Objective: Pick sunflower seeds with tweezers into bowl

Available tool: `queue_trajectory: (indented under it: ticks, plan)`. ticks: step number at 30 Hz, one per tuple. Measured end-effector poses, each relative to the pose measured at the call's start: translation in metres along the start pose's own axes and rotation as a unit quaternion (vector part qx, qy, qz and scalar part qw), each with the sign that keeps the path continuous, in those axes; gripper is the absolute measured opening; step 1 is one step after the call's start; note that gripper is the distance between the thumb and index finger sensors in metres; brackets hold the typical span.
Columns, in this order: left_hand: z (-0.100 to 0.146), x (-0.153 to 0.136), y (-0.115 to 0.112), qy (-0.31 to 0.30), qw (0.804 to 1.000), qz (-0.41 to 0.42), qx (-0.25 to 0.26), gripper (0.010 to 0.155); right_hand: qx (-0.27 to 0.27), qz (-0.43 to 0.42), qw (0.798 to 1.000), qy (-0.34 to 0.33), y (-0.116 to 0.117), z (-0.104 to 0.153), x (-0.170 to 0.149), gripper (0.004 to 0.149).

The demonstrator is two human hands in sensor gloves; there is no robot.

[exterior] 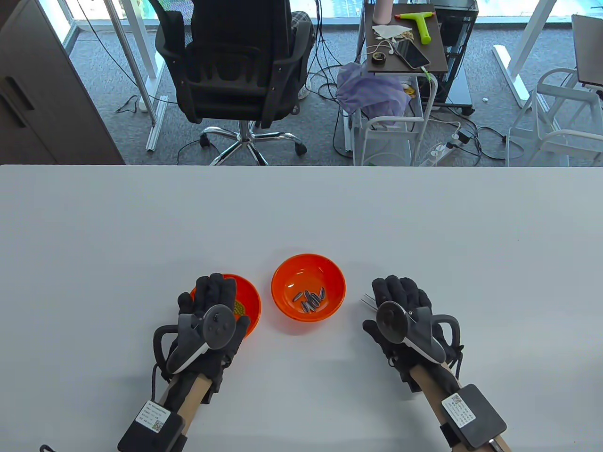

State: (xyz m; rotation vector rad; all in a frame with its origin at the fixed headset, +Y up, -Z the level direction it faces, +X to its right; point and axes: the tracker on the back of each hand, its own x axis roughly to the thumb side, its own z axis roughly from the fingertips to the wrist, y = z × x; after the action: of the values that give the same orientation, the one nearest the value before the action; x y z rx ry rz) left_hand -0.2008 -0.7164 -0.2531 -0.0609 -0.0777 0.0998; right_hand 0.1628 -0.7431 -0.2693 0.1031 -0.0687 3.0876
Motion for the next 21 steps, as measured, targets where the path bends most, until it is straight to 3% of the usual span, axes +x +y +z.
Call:
queue_trajectory:
  ticks: [21]
  plan:
    - [-0.001, 0.0024, -0.0021, -0.004, 1.0, -0.01, 0.003, 0.076, 0.004, 0.031, 0.999, 0.014, -0.0006, -0.0001, -0.0019, 0.096]
